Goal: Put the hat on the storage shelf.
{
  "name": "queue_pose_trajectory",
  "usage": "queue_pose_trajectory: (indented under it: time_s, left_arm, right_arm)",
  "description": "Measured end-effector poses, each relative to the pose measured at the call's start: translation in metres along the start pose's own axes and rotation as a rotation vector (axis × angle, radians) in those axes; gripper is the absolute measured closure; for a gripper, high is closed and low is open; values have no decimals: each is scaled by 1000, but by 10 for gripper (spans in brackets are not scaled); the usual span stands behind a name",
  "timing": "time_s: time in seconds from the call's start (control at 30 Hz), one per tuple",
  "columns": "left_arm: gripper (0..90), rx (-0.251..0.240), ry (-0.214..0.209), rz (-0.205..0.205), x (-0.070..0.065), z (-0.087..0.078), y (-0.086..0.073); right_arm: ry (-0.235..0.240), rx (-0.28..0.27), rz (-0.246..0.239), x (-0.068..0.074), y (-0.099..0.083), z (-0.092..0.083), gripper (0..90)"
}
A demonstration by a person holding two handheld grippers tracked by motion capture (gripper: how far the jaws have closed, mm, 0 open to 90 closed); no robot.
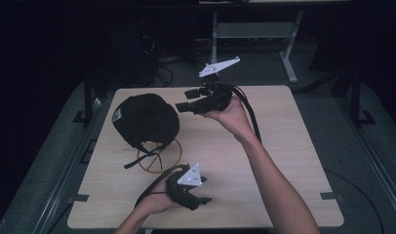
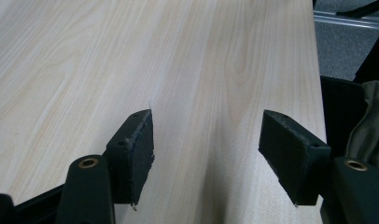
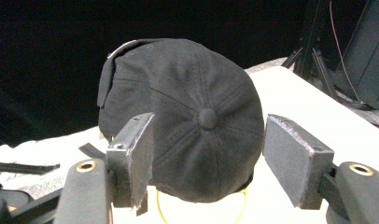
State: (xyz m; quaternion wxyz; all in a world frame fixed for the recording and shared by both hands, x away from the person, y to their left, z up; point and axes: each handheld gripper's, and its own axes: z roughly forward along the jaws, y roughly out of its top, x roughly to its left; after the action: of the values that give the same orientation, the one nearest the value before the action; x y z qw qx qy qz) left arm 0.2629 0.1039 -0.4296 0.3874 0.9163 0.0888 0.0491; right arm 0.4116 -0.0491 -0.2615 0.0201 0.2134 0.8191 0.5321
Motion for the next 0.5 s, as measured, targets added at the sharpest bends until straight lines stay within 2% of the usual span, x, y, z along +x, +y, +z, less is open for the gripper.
queue_pose_trajectory:
  time_s: [0.27, 0.5]
  left_arm:
    - [311, -12, 9, -14, 1, 0, 1]
    - [291, -17, 16, -25, 2, 0, 1]
  right_arm:
    - [-23, 10, 24, -6, -12, -15, 312]
    - [-46, 14, 27, -10, -19, -29, 287]
